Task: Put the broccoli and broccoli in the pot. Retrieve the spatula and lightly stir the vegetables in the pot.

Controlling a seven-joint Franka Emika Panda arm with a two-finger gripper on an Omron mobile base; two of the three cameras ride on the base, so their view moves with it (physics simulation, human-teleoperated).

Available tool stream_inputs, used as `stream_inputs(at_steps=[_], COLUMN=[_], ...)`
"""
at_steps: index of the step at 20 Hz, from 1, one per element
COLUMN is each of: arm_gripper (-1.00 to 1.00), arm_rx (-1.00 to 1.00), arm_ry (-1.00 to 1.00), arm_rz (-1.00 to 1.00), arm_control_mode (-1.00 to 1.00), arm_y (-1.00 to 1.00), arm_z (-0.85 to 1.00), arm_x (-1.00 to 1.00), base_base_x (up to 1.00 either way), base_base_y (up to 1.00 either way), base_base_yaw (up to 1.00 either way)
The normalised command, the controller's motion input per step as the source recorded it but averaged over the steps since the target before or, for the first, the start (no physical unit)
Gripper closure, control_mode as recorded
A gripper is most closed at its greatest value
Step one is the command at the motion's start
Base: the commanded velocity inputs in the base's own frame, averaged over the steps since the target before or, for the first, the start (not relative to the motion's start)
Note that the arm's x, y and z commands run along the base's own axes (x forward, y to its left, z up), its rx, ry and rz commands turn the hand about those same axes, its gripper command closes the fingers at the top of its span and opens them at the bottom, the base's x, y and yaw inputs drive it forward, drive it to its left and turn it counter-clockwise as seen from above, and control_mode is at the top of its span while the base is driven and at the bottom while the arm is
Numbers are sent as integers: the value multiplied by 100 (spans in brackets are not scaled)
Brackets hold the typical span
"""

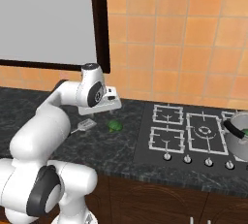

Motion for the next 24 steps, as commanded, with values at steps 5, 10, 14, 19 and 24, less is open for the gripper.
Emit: stream_inputs(at_steps=[5, 10, 14, 19, 24], arm_gripper=[-100, -100, -100, -100, -100], arm_rx=[-3, -7, -3, -2, 0], arm_ry=[1, 0, 0, 0, 0], arm_rz=[4, 0, 0, 0, 0], arm_control_mode=[-100, -100, -100, -100, -100], arm_y=[0, 0, 0, 0, 0], arm_z=[-37, -30, -33, -24, -17], arm_x=[5, 7, 14, 19, 19], base_base_x=[0, 0, 0, 0, 0], base_base_y=[0, 0, 0, 0, 0], base_base_yaw=[0, 0, 0, 0, 0])
